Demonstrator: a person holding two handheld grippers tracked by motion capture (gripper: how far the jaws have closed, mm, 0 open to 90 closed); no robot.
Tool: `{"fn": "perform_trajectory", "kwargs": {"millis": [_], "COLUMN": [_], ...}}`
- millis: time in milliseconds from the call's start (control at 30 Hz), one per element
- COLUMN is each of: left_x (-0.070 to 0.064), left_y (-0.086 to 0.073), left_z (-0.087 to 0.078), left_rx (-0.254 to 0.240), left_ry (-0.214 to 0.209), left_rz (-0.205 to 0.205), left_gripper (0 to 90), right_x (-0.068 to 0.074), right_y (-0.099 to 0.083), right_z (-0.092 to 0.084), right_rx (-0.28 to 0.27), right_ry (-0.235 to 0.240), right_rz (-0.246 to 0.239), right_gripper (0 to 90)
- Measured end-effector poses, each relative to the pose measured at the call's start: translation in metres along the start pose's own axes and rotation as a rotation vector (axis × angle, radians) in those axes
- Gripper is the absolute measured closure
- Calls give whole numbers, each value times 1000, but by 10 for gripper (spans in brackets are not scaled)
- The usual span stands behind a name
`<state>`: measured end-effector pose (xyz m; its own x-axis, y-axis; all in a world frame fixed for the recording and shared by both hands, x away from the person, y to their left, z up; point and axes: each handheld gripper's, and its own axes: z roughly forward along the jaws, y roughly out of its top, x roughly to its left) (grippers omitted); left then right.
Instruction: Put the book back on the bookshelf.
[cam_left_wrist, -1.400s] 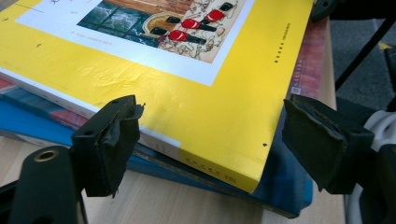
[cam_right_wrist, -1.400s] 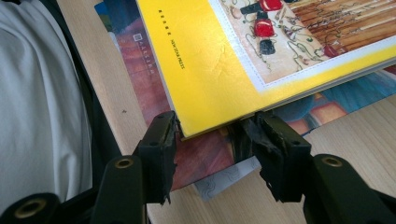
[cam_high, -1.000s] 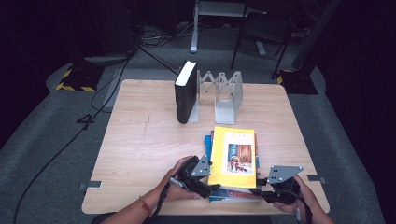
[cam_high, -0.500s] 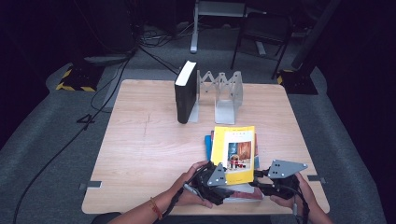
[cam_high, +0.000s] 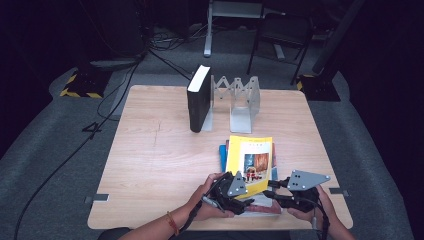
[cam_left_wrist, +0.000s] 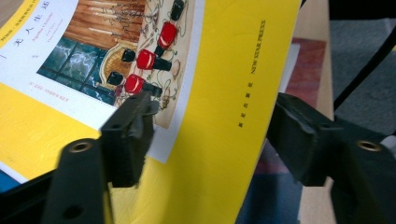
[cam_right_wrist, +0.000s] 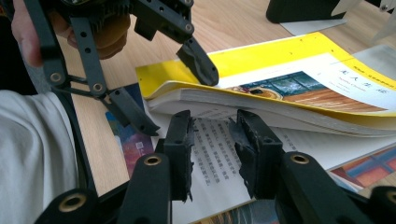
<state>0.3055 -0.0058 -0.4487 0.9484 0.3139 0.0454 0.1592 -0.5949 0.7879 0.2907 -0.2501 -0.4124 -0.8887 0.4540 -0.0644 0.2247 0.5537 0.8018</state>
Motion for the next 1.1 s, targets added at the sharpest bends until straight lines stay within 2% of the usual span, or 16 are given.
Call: {"fn": "perform_trajectory", "kwargs": {"millis": [67, 167, 233, 300, 400, 467, 500, 567, 667, 767, 867, 967, 1033, 1100], "left_x": [3, 4, 2, 3, 1, -3, -3, -6, -6, -8, -11, -12, -9, -4], "left_y": [0, 1, 2, 4, 8, 13, 13, 15, 14, 13, 14, 14, 14, 13], "left_z": [-3, -5, -5, -6, -2, 4, 4, 9, 11, 9, 6, 1, -3, -8], "left_rx": [-12, -6, -1, -2, -2, 3, 3, 6, 4, -9, -14, -9, -16, -24], "left_ry": [-23, -34, -25, -27, 3, 34, 34, 79, 83, 85, 102, 123, 119, 99], "left_rz": [-13, 2, 16, 7, -14, -11, -11, -2, -12, -3, 42, 69, 85, 73], "left_gripper": [444, 523, 533, 528, 429, 425, 425, 449, 476, 548, 637, 718, 756, 786], "right_x": [0, 0, 0, 0, 0, 1, 1, 1, 1, -1, -1, -2, -3, -3], "right_y": [0, 0, -1, -1, 0, 1, 1, 1, -1, -4, -5, -6, -7, -7], "right_z": [0, 1, 1, 0, 0, 1, 1, 1, 0, 1, 0, 0, 0, -1], "right_rx": [-9, -17, -21, -22, -29, -28, -28, -24, -13, -15, -22, -27, -31, -36], "right_ry": [0, -4, -1, -1, -5, -13, -13, -21, -22, -20, -29, -32, -31, -39], "right_rz": [-2, -2, 1, 0, -5, -7, -7, -12, -13, -5, -4, -3, -2, -7], "right_gripper": [664, 653, 653, 653, 661, 665, 665, 666, 666, 665, 664, 648, 613, 562]}}
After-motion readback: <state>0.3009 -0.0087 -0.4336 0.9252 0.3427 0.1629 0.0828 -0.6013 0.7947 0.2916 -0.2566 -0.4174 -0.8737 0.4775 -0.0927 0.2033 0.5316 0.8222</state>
